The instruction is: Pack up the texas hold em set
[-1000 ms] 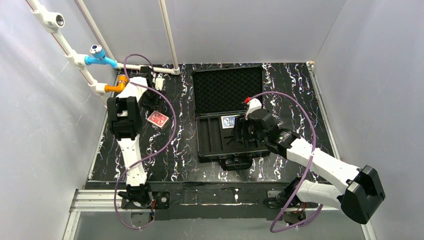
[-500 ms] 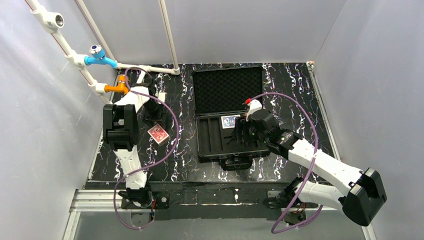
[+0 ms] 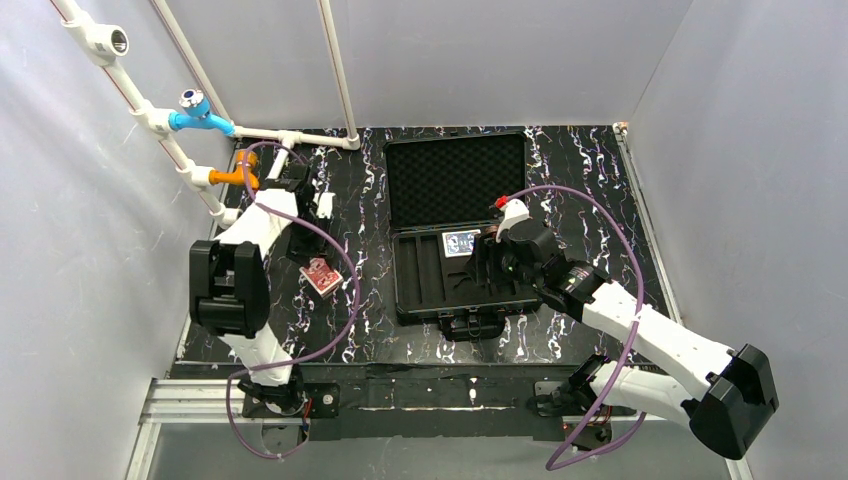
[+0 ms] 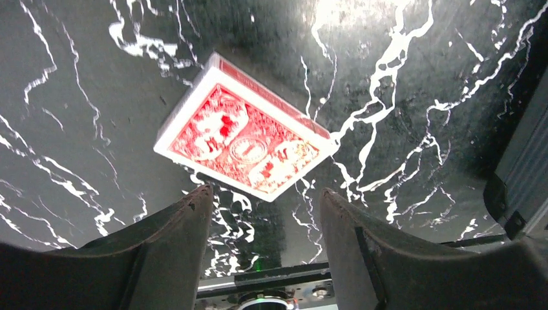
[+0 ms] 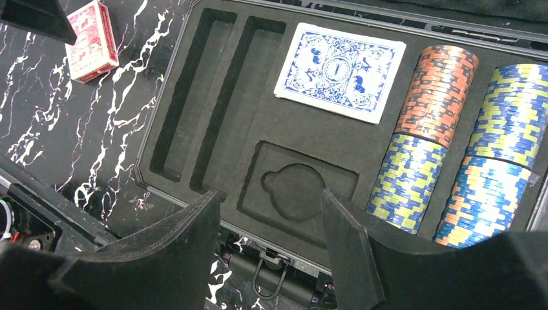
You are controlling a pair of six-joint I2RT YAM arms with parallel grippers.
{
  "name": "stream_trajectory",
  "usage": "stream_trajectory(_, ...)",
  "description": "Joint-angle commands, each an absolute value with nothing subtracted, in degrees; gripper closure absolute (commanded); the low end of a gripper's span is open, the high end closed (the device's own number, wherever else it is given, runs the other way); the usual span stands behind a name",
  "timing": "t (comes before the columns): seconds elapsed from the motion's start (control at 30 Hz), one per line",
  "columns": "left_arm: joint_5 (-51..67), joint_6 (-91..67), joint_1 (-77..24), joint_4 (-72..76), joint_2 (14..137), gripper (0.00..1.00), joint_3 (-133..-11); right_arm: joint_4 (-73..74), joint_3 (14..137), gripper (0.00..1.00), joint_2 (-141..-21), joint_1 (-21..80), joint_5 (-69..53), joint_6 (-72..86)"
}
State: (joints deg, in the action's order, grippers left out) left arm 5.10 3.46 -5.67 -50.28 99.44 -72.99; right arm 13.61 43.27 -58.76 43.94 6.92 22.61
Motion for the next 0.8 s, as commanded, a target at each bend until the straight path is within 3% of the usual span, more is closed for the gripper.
stream_trajectory(0.0,4.84,-2.06,-5.45,-48.92,91.45,0.4,-69.36,12.31,43.61,0.33,-58.52,44.03,6.37,23.04)
stream_trajectory(0.17,2.81,-7.37,-5.52,-45.7,84.55,0.39,-66.53,12.48,44.29,0.33,-58.63,44.03,6.78,22.81)
stream_trajectory(0.33,-5.59,-16.78,-5.45,-42.89,76.77,0.3,-62.97,12.35,43.89,0.33,-58.49,44.03,7.62,22.61)
stream_trajectory(0.4,-6.29,-23.54,-4.97,-39.52,73.62,0.2,-60.14,12.23,43.69,0.32,-58.59,44.03,7.65,22.67)
stream_trajectory(0.43,-3.19,-26.39,-4.27,-38.26,72.11,0.06,-59.05,12.15,43.61,0.32,-58.67,44.03,7.65,22.65)
stream_trajectory(0.47,-0.71,-28.68,-3.62,-37.26,70.63,0.02,-57.93,12.13,43.6,0.32,-58.86,43.99,7.72,22.6)
stream_trajectory(0.57,5.87,-32.92,-2.94,-34.31,67.01,0.02,-53.91,12.23,43.75,0.32,-59.03,44.03,8.14,22.42)
stream_trajectory(0.77,-3.72,-39.41,-2.91,-36.4,64.46,0.02,-51.69,11.89,43.44,0.32,-59.7,44.03,8.22,22.41)
